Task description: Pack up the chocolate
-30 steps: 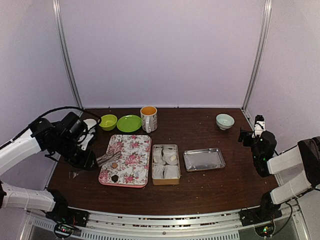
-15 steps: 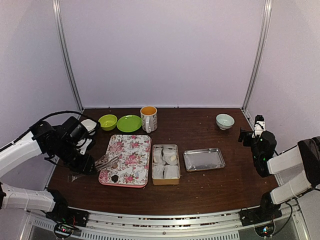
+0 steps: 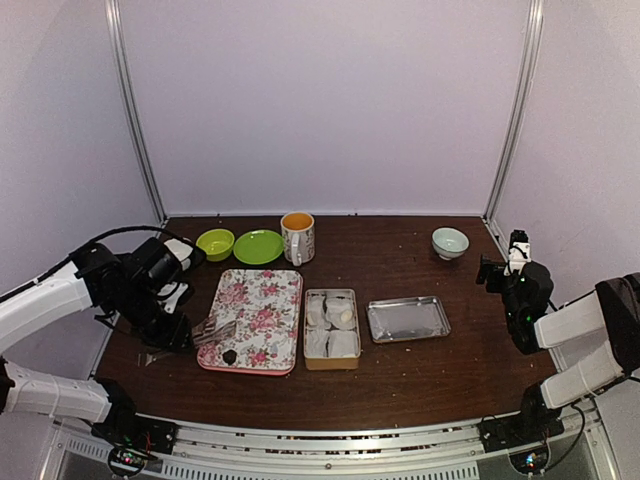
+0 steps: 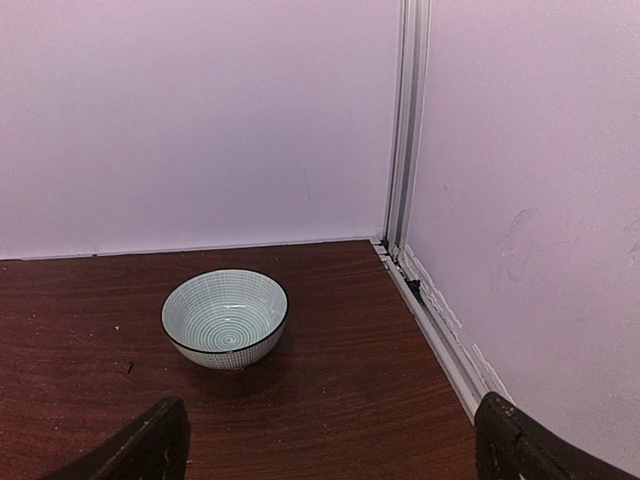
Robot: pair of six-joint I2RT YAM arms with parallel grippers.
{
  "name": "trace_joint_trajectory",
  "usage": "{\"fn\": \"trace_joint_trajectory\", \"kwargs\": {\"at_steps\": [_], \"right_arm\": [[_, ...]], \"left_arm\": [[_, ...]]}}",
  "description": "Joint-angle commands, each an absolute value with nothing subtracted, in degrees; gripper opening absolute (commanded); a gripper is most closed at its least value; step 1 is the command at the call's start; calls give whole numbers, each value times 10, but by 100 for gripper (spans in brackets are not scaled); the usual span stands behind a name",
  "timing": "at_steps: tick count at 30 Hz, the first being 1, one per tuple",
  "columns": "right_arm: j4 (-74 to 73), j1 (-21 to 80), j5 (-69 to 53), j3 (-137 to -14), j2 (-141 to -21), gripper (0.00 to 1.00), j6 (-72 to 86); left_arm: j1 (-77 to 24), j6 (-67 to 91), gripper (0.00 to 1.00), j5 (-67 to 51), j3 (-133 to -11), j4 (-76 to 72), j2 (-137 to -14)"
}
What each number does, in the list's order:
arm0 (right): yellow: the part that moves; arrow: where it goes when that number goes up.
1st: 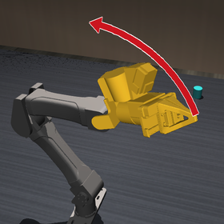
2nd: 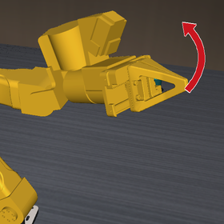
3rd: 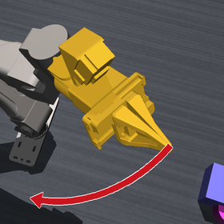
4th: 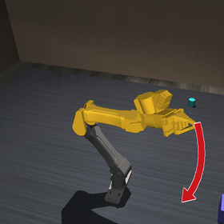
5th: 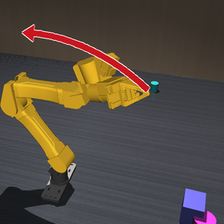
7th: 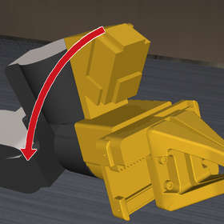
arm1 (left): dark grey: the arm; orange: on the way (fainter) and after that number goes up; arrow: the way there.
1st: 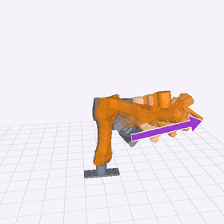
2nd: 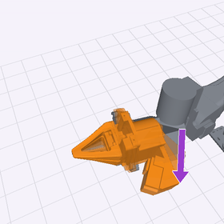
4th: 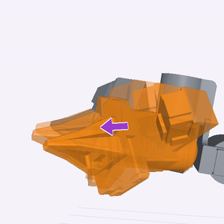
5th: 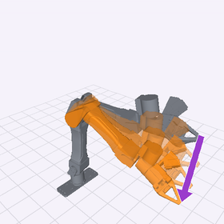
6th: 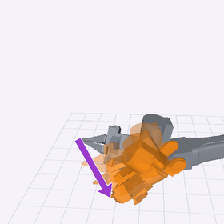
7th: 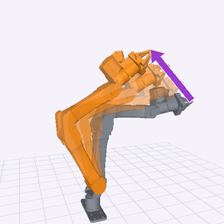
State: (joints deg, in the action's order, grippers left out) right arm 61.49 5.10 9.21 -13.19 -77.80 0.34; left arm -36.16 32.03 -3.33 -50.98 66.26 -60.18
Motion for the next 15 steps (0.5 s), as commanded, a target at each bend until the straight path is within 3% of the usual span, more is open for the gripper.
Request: {"fn": "trace_joint_trajectory", "kwargs": {"at_steps": [1,15], "right_arm": [[627,48,100,-142,-779,100,7],[627,48,100,-142,-779,100,7]], "left_arm": [[-360,308,46,-28,-509,650,-614],[-360,309,42,-21,-508,640,-629]]}}
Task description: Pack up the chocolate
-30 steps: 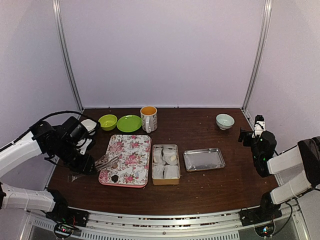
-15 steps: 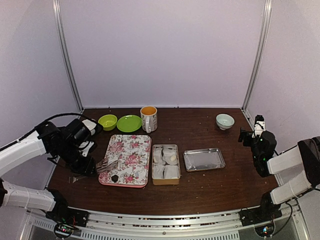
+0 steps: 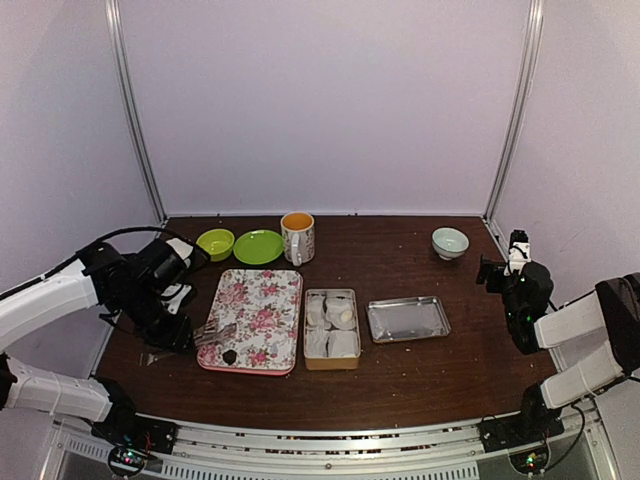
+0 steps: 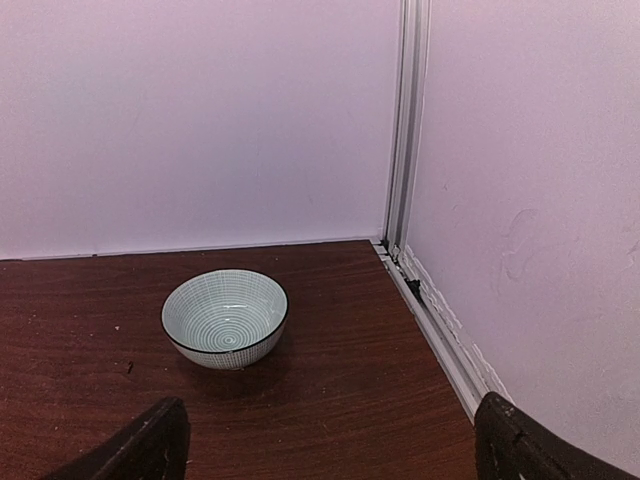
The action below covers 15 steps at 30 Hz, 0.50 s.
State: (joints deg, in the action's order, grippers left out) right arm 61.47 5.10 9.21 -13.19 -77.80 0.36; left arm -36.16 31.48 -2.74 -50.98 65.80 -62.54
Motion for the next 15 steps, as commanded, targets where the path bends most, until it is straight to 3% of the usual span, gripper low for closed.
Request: {"fn": "trace_joint_trajectory", "kwargs": {"at_steps": [1,15], "right_arm": [[627,48,100,-142,-779,100,7],[627,48,100,-142,-779,100,6]], "left_arm": [[-360,308,42,-20,-508,640,-631],[-377,310,42,-8,-524,635,-661]]}}
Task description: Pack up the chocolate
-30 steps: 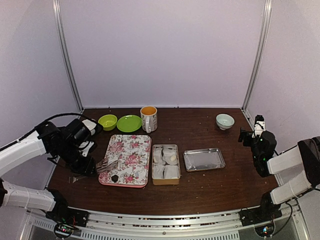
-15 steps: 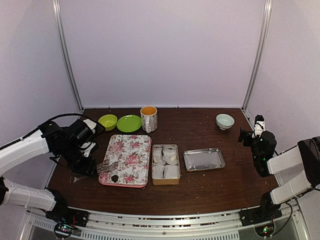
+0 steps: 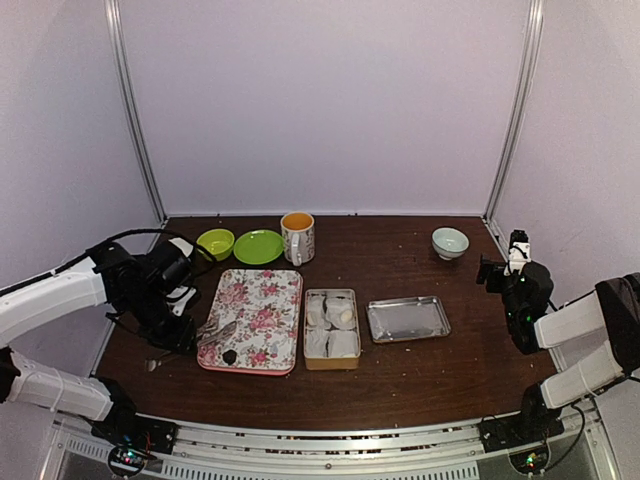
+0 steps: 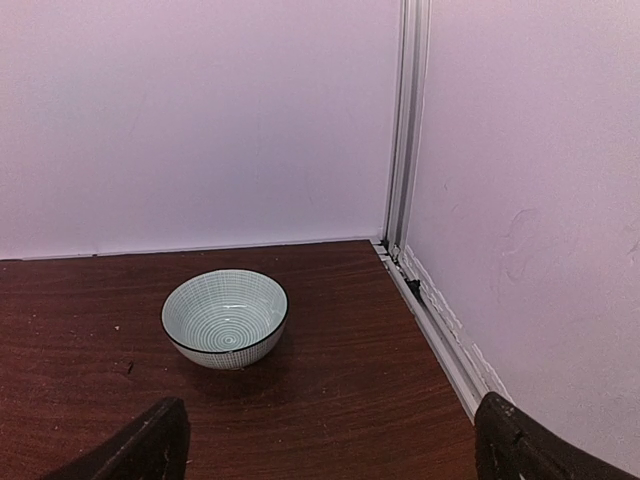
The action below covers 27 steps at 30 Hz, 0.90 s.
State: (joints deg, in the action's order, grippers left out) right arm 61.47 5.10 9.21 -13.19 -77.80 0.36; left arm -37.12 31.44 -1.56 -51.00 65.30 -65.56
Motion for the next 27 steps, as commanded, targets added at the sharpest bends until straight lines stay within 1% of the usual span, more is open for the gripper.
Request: {"fn": "trace_joint_trajectory", "kwargs": {"at_steps": [1,6,9,18,27], "right_arm": [[627,48,100,-142,-779,100,7],[627,49,100,-142,-779,100,7],[627,49,100,-142,-779,100,6],[627,48,100,-142,-779,100,7],[627,48,100,-142,-779,100,6]], "left_arm": [[-378,310,42,-9,-526,635,-663],[-380,310,39,-9,-530,635,-664],[-381,310,35,-10,-528,635,-666],[-381,312,31,-9,-531,635,-661],[-382,310,30,-37,-601,659,-639]]}}
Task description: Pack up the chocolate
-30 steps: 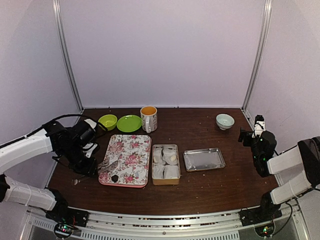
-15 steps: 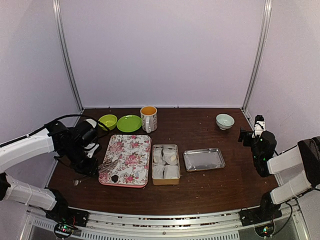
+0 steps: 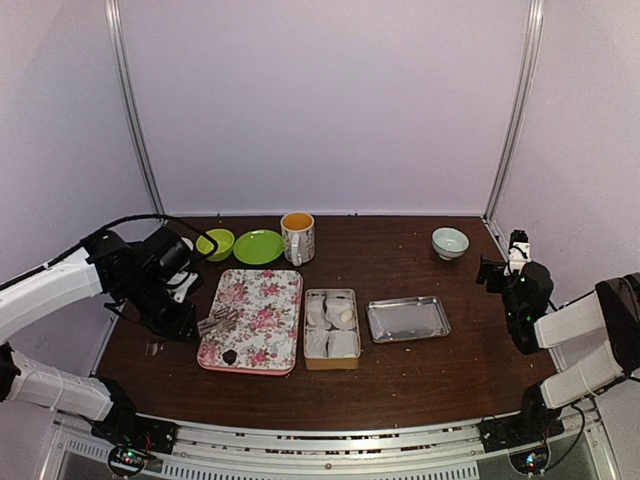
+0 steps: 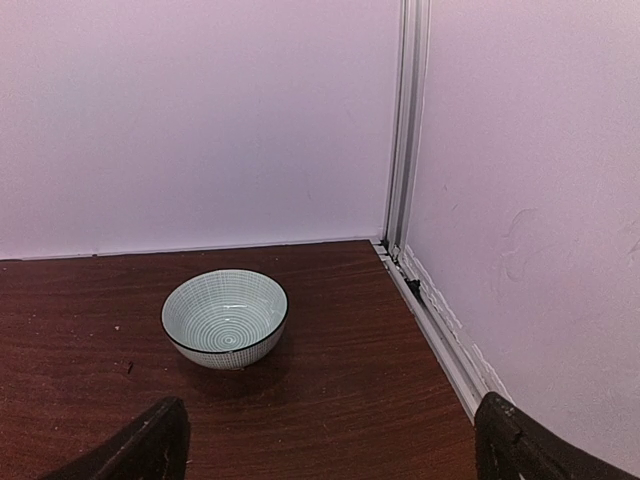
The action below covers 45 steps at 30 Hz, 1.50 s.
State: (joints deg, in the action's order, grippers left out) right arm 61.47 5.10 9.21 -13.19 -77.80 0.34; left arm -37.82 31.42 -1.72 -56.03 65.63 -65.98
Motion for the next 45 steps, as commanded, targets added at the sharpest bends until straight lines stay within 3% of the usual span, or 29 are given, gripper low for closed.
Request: {"fn": "trace_joint_trajectory", "kwargs": {"at_steps": [1,8,23,40,45], "right_arm": [[627,49,100,-141,-778,100,7],[627,49,100,-142,-779,100,6],[627,49,100,-142,-779,100,7],[627,48,100,-142,-779,100,7],[627,48,100,-142,-779,100,7]], "left_arm": [[-382,311,30,-44,-607,659,-637],[-392,314,30,-77,-637,645,-630],[-392,328,42,64,-582,677,-642],[-392,307,51,36,-545,630,-677],[-392,298,48,35,-550,627,-693]]}}
